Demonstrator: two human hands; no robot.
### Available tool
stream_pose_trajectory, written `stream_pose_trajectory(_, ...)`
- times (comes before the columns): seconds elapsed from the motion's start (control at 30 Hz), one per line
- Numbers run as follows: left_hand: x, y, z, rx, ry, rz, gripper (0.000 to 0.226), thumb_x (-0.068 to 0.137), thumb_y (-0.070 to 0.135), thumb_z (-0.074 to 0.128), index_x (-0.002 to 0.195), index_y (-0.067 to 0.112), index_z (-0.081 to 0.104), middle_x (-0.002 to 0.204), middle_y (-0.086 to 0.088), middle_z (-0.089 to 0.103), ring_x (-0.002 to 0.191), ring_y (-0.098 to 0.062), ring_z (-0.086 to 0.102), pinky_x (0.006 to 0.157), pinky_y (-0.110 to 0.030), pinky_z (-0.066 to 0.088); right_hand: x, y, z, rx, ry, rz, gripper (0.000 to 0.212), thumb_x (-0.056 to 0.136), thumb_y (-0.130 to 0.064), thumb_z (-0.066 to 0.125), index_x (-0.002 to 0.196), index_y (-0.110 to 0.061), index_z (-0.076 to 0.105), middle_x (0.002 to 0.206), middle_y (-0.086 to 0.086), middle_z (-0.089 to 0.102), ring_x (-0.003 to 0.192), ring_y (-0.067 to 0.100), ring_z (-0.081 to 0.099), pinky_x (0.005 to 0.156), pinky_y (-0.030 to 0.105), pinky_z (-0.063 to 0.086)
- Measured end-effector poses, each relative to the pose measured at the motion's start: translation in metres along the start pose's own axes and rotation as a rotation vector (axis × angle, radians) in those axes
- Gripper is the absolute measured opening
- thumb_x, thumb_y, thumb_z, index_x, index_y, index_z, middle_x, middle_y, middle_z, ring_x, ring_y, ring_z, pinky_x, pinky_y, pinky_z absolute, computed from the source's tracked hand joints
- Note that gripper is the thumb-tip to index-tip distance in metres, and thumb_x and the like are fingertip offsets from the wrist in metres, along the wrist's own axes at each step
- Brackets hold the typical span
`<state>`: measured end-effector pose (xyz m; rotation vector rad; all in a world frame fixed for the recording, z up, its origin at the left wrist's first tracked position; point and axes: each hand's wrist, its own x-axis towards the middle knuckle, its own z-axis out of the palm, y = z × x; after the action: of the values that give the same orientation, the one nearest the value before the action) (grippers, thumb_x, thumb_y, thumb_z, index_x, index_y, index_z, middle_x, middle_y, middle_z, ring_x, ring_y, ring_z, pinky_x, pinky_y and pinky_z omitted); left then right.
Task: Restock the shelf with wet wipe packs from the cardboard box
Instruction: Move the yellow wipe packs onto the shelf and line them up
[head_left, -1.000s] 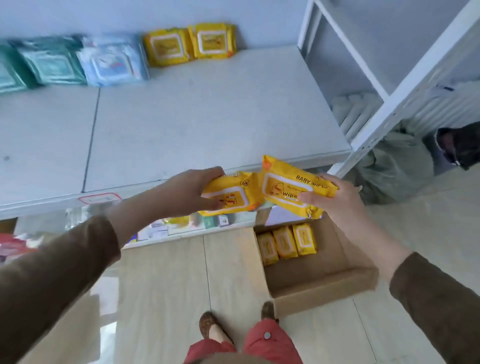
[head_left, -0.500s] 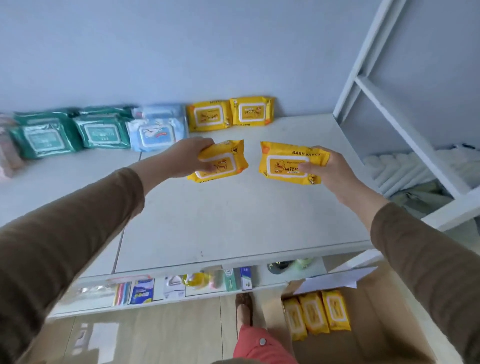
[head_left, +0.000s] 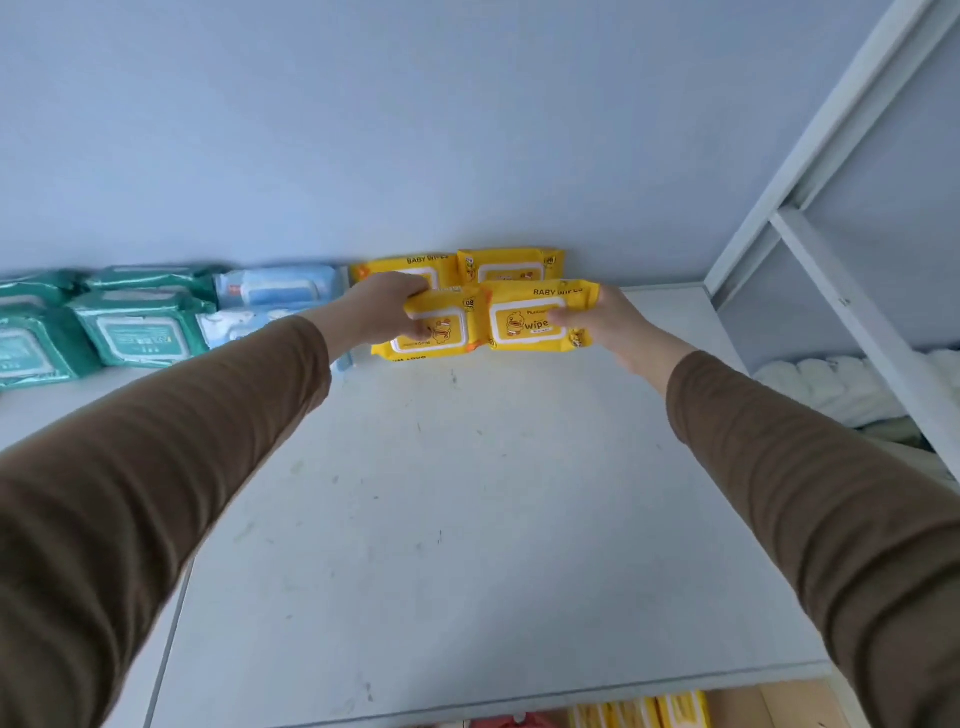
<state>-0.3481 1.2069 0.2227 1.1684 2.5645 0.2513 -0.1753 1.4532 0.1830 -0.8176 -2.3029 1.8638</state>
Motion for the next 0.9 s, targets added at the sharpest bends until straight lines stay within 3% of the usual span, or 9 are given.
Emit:
stream_pose_trajectory(0.07,0.015,-0.008,0.001,0.025,-0.005,-0.008,0.047,0.081,0.033,0.077,0.121,0.015,0.060,0.113,-0.006,0.063,0.108,-0.031,0.057,0.086,-0.038,0.046,0.019,0.001,0.003,0.005,-0.039,0.010,0.031,0.086,-0.008,0.075,0.115,-0.016,0.069,0.099,-0.009,0.074,0.085,0.001,0.071,0.073,0.017,0.052)
stream_pose_trajectory(0.13,0.026,-0.018,0.006,0.031,0.011,-0.030,0.056,0.082,0.033,0.076,0.132,0.017,0.055,0.121,-0.006,0.063,0.113,-0.031,0.055,0.089,-0.038,0.045,0.034,0.004,0.007,0.026,-0.034,0.041,0.032,0.087,-0.008,0.074,0.117,-0.015,0.068,0.102,-0.006,0.074,0.091,0.006,0.071,0.086,0.026,0.054)
stream_pose_trajectory(0.23,0.035,-0.034,0.015,0.091,0.110,-0.052,0.046,0.082,0.037,0.075,0.119,0.016,0.057,0.115,-0.007,0.062,0.111,-0.031,0.050,0.088,-0.041,0.042,0.053,0.012,0.014,-0.007,0.062,0.030,0.040,0.084,-0.013,0.078,0.122,-0.014,0.065,0.112,0.002,0.072,0.102,0.018,0.069,0.100,0.043,0.052)
stream_pose_trajectory(0.37,0.036,-0.040,0.022,0.168,0.273,-0.020,0.055,0.076,0.037,0.079,0.118,0.015,0.053,0.112,-0.009,0.052,0.106,-0.030,0.045,0.086,-0.043,0.046,0.055,0.020,0.028,-0.177,0.278,-0.028,0.071,0.073,-0.034,0.088,0.129,-0.013,0.050,0.113,-0.003,0.067,0.100,0.015,0.062,0.079,0.030,0.048)
stream_pose_trajectory(0.47,0.039,-0.042,0.023,0.212,0.239,-0.017,0.056,0.078,0.040,0.078,0.121,0.016,0.051,0.113,-0.007,0.055,0.107,-0.029,0.049,0.087,-0.044,0.047,0.058,0.028,0.038,-0.200,0.329,-0.042,0.069,0.072,-0.036,0.088,0.121,-0.010,0.047,0.111,-0.001,0.065,0.102,0.021,0.062,0.078,0.030,0.044)
stream_pose_trajectory(0.7,0.035,-0.032,0.025,0.279,0.278,-0.054,0.056,0.079,0.037,0.078,0.122,0.013,0.051,0.114,-0.009,0.054,0.108,-0.031,0.049,0.085,-0.044,0.046,0.056,0.019,0.044,-0.331,0.398,0.016,0.074,0.070,-0.044,0.086,0.117,-0.011,0.039,0.113,0.005,0.062,0.109,0.032,0.062,0.082,0.038,0.049)
stream_pose_trajectory(0.9,0.009,-0.013,0.037,0.327,0.422,0.008,0.062,0.076,0.025,0.079,0.128,0.012,0.048,0.121,-0.012,0.050,0.111,-0.034,0.046,0.089,-0.044,0.044,0.011,0.019,0.051,-0.399,0.466,0.108,0.078,0.075,-0.038,0.083,0.131,-0.005,0.039,0.133,0.016,0.049,0.126,0.036,0.045,0.104,0.041,0.038)
